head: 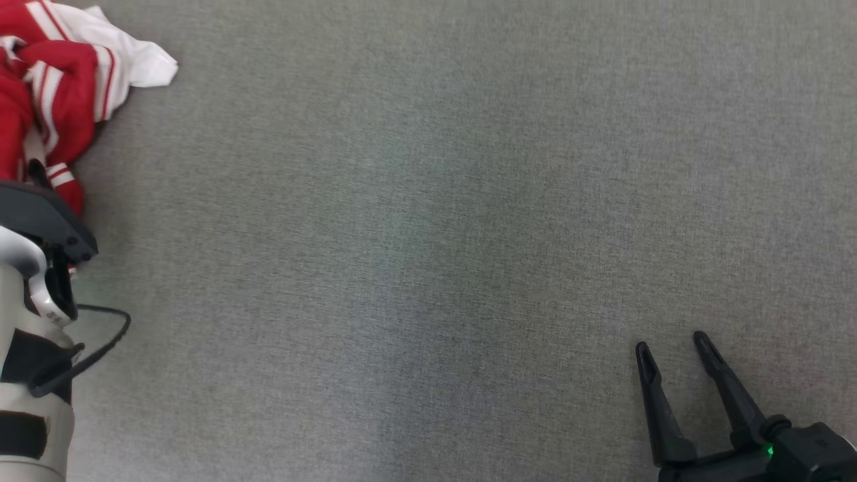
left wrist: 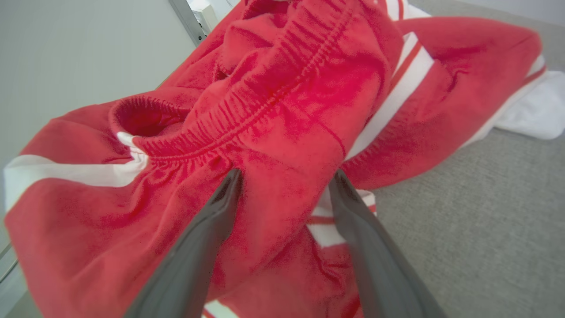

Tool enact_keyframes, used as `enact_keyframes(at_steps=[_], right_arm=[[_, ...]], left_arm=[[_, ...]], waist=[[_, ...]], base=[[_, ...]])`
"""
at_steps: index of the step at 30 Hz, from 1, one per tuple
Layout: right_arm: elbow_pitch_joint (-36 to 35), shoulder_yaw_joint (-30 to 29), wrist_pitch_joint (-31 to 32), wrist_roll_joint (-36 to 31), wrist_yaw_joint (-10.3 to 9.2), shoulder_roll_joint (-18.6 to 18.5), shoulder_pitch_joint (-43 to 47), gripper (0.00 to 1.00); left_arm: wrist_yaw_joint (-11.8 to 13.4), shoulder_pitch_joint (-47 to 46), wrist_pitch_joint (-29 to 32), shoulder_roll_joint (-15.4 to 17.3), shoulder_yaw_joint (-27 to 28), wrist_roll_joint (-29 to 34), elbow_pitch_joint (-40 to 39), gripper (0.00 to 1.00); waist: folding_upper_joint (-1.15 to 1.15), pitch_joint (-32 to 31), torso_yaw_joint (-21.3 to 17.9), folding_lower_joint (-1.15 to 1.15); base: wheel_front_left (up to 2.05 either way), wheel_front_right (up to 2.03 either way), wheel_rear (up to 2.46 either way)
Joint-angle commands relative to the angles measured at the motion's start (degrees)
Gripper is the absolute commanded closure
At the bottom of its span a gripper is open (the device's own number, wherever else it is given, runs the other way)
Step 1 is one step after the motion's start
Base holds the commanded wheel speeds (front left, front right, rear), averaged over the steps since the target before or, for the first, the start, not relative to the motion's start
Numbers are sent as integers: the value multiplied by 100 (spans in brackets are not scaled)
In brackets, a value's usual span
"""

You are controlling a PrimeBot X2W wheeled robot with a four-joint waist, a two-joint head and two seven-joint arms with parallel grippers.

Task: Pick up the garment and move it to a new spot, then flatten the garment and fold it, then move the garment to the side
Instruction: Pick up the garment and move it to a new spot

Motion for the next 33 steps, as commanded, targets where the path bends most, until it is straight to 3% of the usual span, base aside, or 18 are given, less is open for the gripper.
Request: enact_keyframes(at_steps=[1,2,3,4,5,11,16,24,30,33], right_arm=[[-67,-17,8,-34,19,-2,45,0],[-80,-29,9,-41,19,1,61,0],[-80,-29,9,-41,19,1,61,0],[-92,-37,11,-45,19,8,60,0],[-87,-44,14,-46,19,13,49,0],[162,176,-63,90,19,74,-201,0],[528,358,-238,206,19,125,-511,0],[1417,715,-713,516,19,207,-973,0],[2080,890,-1103,903,19,223,-1165,0],[2384,970,-1258,1119,19,225,-1198,0]], left_arm=[[100,-99,-110,-18,29,-32,23,2],[141,-104,-180,-17,30,-22,32,44],[141,-104,-180,-17,30,-22,32,44],[155,-127,-253,-35,62,-70,37,79],[161,-152,-317,-57,77,-81,49,100],[-125,-208,-544,-3,144,-280,139,100],[-450,-309,-362,282,136,-373,-3,100],[-604,-406,99,862,55,-298,-598,100],[-815,-385,451,1023,-126,-279,-1296,100],[-928,-436,702,877,-266,-370,-1741,100]], waist=[[-1,224,-134,-1],[-1,246,-128,-1],[-1,246,-128,-1],[-1,269,-120,-1],[-1,282,-110,-1],[-1,105,-95,-1],[-1,-136,-79,-1],[-1,-924,-208,-1],[-1,-1693,-409,-1],[-1,-2082,-568,-1]], base=[[0,0,0],[0,0,0],[0,0,0],[0,0,0],[0,0,0],[0,0,0],[0,0,0],[0,0,0],[0,0,0],[0,0,0]])
